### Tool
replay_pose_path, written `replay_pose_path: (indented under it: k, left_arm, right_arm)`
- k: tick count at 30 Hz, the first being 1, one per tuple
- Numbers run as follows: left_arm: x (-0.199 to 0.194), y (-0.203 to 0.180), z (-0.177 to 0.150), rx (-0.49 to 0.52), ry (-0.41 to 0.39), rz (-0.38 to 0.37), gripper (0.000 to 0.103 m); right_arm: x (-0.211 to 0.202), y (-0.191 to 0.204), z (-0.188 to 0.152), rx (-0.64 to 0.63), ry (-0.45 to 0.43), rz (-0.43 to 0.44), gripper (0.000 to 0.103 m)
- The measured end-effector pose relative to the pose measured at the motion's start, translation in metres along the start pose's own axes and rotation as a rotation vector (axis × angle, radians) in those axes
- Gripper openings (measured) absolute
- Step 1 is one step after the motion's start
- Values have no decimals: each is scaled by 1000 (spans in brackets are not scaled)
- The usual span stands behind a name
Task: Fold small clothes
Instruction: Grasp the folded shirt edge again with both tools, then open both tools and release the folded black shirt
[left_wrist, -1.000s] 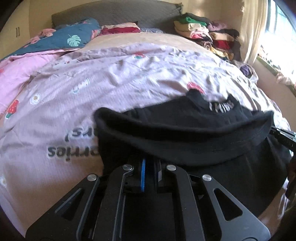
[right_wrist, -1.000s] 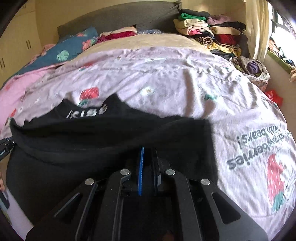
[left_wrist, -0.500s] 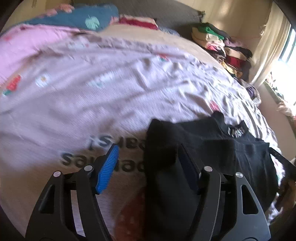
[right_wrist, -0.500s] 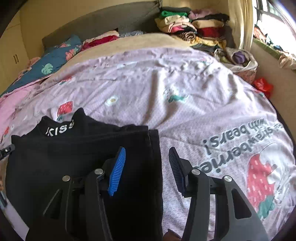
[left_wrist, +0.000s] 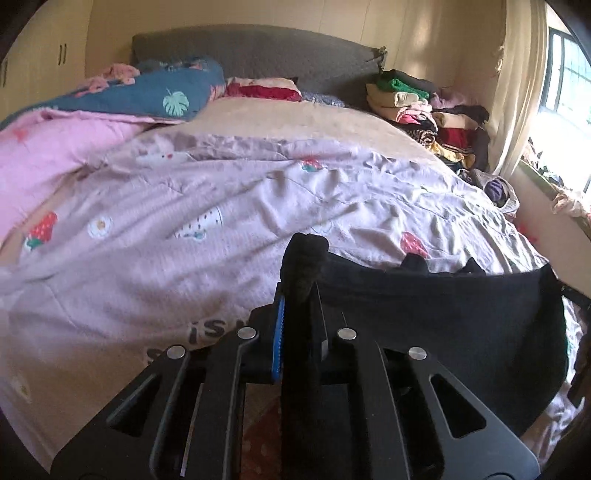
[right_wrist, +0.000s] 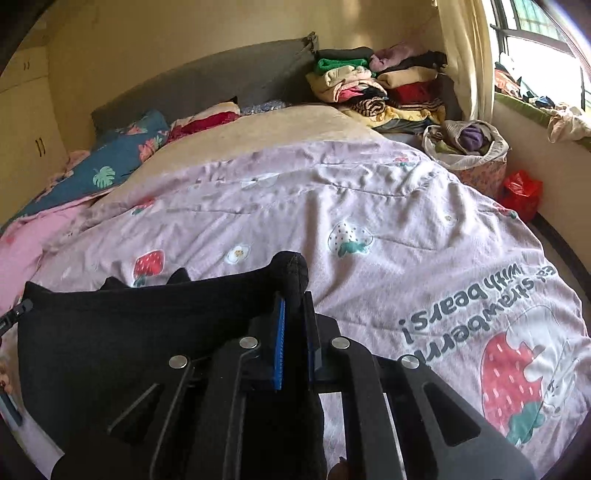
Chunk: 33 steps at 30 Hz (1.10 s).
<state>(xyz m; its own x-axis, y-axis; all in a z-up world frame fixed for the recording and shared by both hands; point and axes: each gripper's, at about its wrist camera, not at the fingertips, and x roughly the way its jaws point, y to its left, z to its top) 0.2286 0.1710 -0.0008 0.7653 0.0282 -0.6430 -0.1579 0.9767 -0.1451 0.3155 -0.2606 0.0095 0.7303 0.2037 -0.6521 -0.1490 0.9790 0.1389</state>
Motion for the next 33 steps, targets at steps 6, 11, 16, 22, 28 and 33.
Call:
replay_pose_path:
  k: [6, 11, 16, 22, 28, 33]
  left_arm:
    - [16, 0, 0, 4, 25, 13, 5]
    - [25, 1, -4, 5, 56, 22, 5]
    - [31, 2, -8, 4, 88, 32, 9]
    - [28, 4, -8, 3, 89, 61, 14]
    - [23, 6, -6, -7, 88, 77, 31]
    - [12, 9, -4, -26, 81, 75, 47]
  right_arm:
    - [16, 0, -1, 6, 10, -31, 8]
    - [26, -4, -5, 21, 40, -48, 8]
    - [31, -4, -10, 23, 67, -65, 8]
    - [32, 1, -16, -3, 92, -112, 27]
    - [20, -3, -16, 7, 69, -117, 47]
    - [8, -3, -17, 4, 52, -109, 59]
